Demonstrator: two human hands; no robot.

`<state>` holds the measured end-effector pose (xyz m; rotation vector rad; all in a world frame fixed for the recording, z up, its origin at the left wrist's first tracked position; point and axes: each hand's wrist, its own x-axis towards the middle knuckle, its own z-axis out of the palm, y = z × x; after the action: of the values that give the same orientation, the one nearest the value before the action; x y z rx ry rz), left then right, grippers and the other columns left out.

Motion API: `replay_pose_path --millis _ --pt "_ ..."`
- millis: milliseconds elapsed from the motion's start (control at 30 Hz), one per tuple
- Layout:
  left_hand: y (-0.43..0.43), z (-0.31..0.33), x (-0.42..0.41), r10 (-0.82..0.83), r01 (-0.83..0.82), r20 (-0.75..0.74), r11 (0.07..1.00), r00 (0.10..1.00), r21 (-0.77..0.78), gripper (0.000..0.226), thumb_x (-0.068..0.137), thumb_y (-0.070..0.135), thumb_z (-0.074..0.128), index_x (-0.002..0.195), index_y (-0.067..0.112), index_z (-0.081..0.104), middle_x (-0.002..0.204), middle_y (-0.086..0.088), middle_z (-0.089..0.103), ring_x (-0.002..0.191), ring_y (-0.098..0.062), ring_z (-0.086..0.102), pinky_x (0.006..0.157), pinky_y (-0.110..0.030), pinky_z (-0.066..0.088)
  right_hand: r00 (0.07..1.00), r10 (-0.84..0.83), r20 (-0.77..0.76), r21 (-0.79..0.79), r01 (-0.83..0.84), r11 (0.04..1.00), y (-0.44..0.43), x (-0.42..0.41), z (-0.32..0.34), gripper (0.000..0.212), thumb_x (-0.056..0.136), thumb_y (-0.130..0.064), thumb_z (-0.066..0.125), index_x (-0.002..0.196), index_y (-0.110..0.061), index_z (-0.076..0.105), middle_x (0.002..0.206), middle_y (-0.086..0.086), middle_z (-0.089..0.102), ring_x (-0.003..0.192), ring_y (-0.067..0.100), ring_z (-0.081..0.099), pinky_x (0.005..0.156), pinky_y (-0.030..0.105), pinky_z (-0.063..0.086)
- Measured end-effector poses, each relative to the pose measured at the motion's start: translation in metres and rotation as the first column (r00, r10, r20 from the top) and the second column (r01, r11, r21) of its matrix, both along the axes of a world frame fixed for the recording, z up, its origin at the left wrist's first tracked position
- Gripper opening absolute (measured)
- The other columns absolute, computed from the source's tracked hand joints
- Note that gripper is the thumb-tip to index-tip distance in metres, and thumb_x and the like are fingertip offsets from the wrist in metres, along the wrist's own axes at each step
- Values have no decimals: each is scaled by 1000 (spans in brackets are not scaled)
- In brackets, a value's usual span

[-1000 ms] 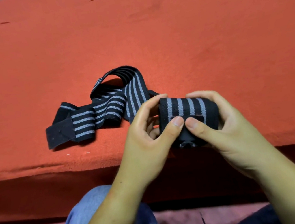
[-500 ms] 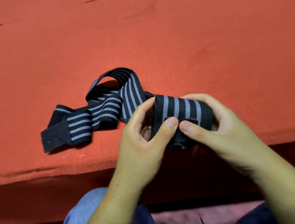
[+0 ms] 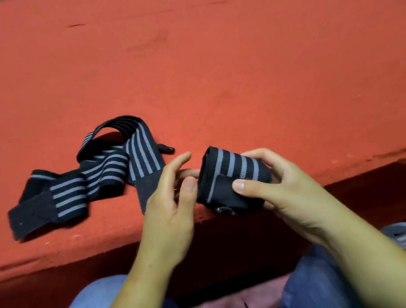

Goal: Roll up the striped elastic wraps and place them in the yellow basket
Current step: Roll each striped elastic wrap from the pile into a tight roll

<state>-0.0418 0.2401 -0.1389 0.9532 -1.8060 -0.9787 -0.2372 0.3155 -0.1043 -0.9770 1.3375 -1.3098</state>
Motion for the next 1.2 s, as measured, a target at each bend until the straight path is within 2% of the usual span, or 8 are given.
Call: replay_pose_path --millis 133,300,467,600,800,967,1100,1200 --pt "3 -3 -6 12 -3 182 999 983 -49 43 101 59 42 137 40 54 113 16 72 109 -1 67 99 -27 49 989 -112 95 28 110 994 34 -17 21 49 73 -26 82 118 -14 68 97 4 78 87 20 75 68 28 59" --pt "8 -1 -17 56 1 352 987 934 -162 39 104 50 46 136 32 58 119 14 64 115 -12 61 102 -35 46 973 -220 70 46 217 975 80 -42 43 51 73 -37 78 118 -16 69 101 10 78 89 25 76 74 36 61" --pt "48 13 -63 -56 77 177 990 983 -116 22 106 38 51 125 36 63 116 19 70 111 -4 65 99 -36 51 958 -286 -15 50 286 957 129 -69 62 47 78 -32 77 120 -13 68 106 13 79 93 27 77 76 34 64" --pt "97 44 -126 -228 235 68 963 971 -129 24 104 32 51 122 34 67 116 21 70 112 -4 66 96 -32 51 937 -322 -132 42 330 943 168 -93 83 45 78 -39 75 117 -18 69 81 -1 75 61 11 65 66 32 54" --pt "140 80 -199 -403 412 89 899 911 -148 26 108 26 48 122 32 70 117 21 71 115 -2 62 99 -30 49 892 -433 -133 76 445 893 224 -142 114 46 66 -39 79 101 -14 62 81 9 73 61 17 64 53 30 46" --pt "163 86 -248 -516 537 172 836 839 -111 28 108 39 44 122 35 68 117 22 71 115 1 62 101 -31 48 834 -432 -344 119 495 861 265 -188 138 22 93 -12 73 98 -12 52 63 1 71 46 6 63 42 15 45" --pt "173 79 -271 -486 555 323 815 812 -169 20 104 32 57 118 34 72 115 25 65 115 3 49 99 -6 32 760 -358 -542 223 541 811 284 -239 134 36 85 -21 84 102 -10 54 71 5 75 64 18 75 60 31 60" --pt "177 65 -278 -444 536 340 804 829 -258 18 102 24 63 114 31 74 116 22 65 116 2 42 104 -4 24 768 -240 -593 360 520 774 290 -267 122 34 83 -21 85 96 -8 56 78 10 72 71 22 73 72 41 65"
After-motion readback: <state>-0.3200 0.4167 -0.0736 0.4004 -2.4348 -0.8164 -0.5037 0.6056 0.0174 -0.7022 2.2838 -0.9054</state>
